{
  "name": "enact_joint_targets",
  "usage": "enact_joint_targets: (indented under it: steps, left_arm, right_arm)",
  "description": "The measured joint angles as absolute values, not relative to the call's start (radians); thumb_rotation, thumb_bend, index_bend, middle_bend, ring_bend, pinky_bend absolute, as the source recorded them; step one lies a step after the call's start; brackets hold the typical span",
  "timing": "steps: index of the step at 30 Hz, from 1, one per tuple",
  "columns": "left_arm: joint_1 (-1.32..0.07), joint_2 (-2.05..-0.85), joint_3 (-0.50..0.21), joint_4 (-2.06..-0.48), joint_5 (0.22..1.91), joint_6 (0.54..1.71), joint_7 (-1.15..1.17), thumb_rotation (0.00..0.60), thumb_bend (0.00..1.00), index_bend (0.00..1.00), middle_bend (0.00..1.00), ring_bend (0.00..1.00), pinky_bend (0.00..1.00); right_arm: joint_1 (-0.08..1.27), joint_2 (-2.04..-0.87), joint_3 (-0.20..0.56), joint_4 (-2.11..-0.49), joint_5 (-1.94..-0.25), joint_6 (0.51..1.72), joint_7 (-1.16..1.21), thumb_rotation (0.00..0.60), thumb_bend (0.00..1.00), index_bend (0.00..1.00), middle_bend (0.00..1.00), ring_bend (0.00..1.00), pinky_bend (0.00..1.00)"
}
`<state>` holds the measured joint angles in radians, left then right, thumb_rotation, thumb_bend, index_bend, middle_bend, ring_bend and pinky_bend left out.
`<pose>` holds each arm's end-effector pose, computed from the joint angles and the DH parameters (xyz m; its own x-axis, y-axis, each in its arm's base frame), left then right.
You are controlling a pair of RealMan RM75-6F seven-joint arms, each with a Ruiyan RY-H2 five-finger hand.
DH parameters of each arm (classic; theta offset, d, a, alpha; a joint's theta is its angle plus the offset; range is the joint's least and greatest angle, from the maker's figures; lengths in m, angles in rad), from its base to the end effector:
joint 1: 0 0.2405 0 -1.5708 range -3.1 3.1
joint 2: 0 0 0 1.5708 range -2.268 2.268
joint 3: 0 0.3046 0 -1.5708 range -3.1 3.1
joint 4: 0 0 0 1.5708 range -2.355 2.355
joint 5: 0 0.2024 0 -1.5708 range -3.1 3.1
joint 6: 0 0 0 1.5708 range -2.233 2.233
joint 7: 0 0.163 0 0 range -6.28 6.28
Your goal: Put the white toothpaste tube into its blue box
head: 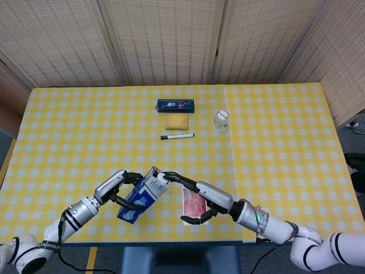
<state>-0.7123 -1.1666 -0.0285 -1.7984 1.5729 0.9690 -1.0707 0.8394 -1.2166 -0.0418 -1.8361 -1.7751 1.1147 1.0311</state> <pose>-0.1566 0.3235 0.0738 -0.4235 0.7196 0.5503 0.7671 -0.0382 0.6404 -0.0901 -0.2987 0.0650 -0.2032 -0.8332 0.5143 -0.6541 -0.2754 -0.7045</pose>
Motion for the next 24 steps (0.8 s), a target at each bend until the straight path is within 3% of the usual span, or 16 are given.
enact_joint_targets:
  steps: [18, 24]
  left_arm:
    - [-0.711, -1.17, -0.022, -1.808, 1.565, 0.958, -1.022, 0.6, 0.2, 0.65, 0.65, 0.59, 0.54]
    - [-0.705, -1.162, -0.022, -1.802, 1.56, 0.965, -1.028, 0.6, 0.2, 0.65, 0.65, 0.59, 0.54]
  right_arm:
    - [0.843, -1.143, -0.043, -1.926, -1.709, 1.019, 0.887, 0.6, 0.39, 0.0, 0.0, 0.0, 0.0]
    - [0.826, -1.127, -0.039, -1.933, -1.729, 1.067, 0.897, 0.6, 0.4, 0.0, 0.0, 0.0, 0.0]
